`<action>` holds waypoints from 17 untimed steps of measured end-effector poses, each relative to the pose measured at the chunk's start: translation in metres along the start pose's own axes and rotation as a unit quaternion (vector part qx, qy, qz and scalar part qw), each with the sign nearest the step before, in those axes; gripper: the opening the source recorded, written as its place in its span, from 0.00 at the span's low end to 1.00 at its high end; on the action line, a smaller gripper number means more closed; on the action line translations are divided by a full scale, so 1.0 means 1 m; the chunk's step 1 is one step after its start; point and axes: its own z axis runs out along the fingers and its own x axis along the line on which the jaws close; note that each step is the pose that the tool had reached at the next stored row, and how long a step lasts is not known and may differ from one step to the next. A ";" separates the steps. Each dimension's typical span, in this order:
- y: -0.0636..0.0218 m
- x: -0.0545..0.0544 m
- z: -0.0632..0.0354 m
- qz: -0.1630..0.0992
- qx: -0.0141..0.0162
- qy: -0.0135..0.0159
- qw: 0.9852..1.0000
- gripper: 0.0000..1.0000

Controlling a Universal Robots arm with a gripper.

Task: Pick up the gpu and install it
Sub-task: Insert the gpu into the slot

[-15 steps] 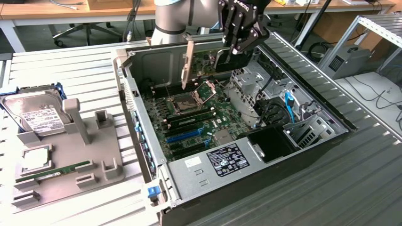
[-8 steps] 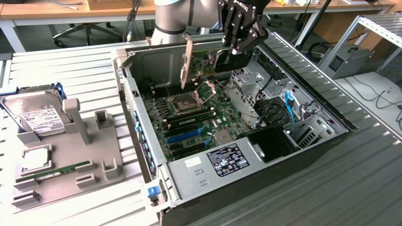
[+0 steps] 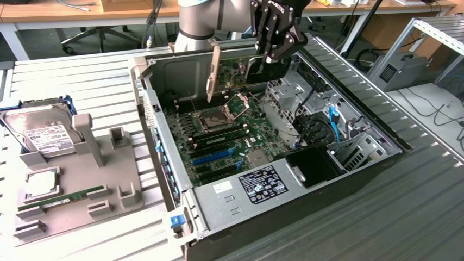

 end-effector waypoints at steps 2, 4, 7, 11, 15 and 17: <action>0.0000 0.000 0.0000 0.000 0.000 0.000 1.000 0.27; 0.0000 0.000 0.0000 0.000 0.000 0.000 1.000 0.27; 0.0000 0.000 0.0009 0.000 0.000 0.000 1.000 0.27; -0.0001 0.000 0.0066 0.000 0.000 0.000 1.000 0.27; -0.0002 0.000 0.0114 0.000 0.000 0.000 1.000 0.27; -0.0002 0.000 0.0132 0.000 0.000 0.000 1.000 0.27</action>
